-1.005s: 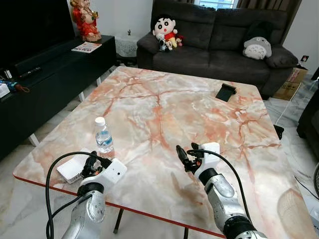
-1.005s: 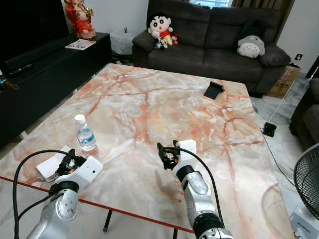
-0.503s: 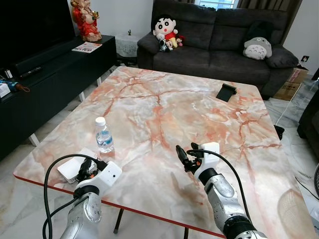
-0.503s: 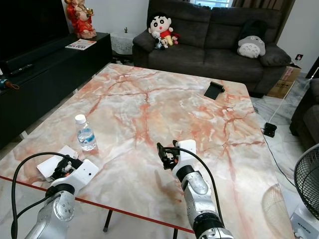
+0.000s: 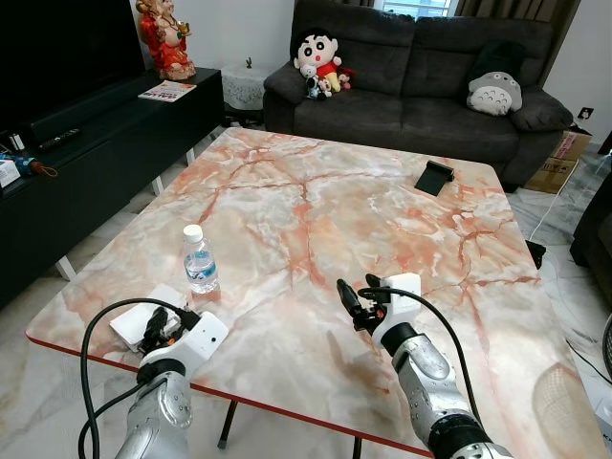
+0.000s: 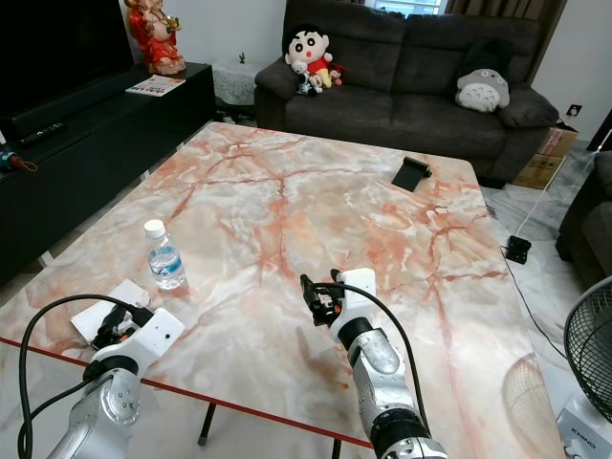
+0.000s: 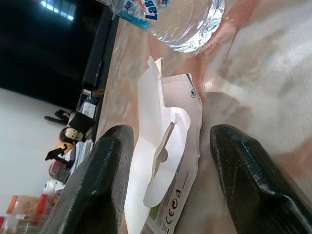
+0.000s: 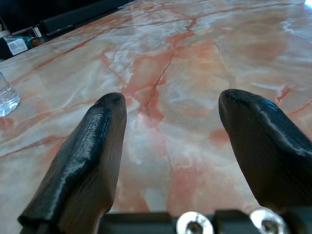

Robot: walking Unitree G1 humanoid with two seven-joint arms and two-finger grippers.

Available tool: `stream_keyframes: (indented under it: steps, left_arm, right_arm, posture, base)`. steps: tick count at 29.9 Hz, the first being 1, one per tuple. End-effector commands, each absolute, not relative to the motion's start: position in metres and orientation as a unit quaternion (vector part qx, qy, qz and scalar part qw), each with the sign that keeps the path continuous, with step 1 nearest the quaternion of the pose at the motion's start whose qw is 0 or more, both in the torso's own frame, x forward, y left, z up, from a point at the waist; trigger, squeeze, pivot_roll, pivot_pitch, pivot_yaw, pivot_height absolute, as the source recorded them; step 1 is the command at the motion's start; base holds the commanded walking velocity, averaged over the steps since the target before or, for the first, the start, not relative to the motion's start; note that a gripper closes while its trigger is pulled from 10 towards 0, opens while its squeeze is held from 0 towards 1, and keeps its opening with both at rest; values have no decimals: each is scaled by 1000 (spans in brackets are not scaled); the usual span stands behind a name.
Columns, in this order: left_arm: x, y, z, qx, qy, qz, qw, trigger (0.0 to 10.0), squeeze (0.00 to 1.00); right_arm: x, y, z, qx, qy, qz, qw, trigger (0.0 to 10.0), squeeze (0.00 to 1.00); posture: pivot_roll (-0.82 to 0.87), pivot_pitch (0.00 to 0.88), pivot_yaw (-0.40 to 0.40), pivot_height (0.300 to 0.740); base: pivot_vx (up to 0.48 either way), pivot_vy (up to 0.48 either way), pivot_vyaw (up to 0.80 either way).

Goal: Picking trash to rubbish bin

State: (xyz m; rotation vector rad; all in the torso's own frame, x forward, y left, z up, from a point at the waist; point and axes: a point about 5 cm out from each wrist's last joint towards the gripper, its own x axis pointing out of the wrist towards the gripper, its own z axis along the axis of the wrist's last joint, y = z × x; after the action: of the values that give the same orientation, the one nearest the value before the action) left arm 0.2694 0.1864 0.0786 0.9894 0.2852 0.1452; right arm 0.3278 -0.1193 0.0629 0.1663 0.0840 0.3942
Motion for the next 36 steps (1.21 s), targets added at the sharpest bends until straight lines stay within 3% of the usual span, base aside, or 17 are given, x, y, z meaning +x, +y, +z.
stream_keyframes:
  steps: [1, 8, 9, 10, 36]
  left_arm:
    - [271, 191, 79, 483, 140, 81, 861, 10000, 0]
    - [274, 192, 83, 477, 132, 95, 864, 10000, 0]
    - [275, 192, 83, 477, 132, 95, 864, 1176, 0]
    - [276, 192, 84, 477, 132, 96, 863, 0, 0]
    - [282, 190, 82, 463, 136, 97, 870, 0, 0]
  right_arm:
    - [330, -121, 64, 85, 44, 194, 976, 10000, 0]
    - [329, -120, 63, 85, 46, 195, 976, 10000, 0]
    - [329, -120, 64, 85, 46, 195, 976, 10000, 0]
    - [329, -120, 64, 86, 46, 194, 976, 10000, 0]
    - [329, -120, 62, 87, 49, 191, 976, 10000, 0]
  posture:
    - [18, 0, -76, 740]
    - [18, 0, -81, 740]
    - [17, 0, -82, 740]
    - [17, 0, -82, 740]
    - [18, 23, -80, 740]
  base:
    - [0, 0, 0]
    - [0, 0, 0]
    - [0, 0, 0]
    - [0, 0, 0]
    - [0, 0, 0]
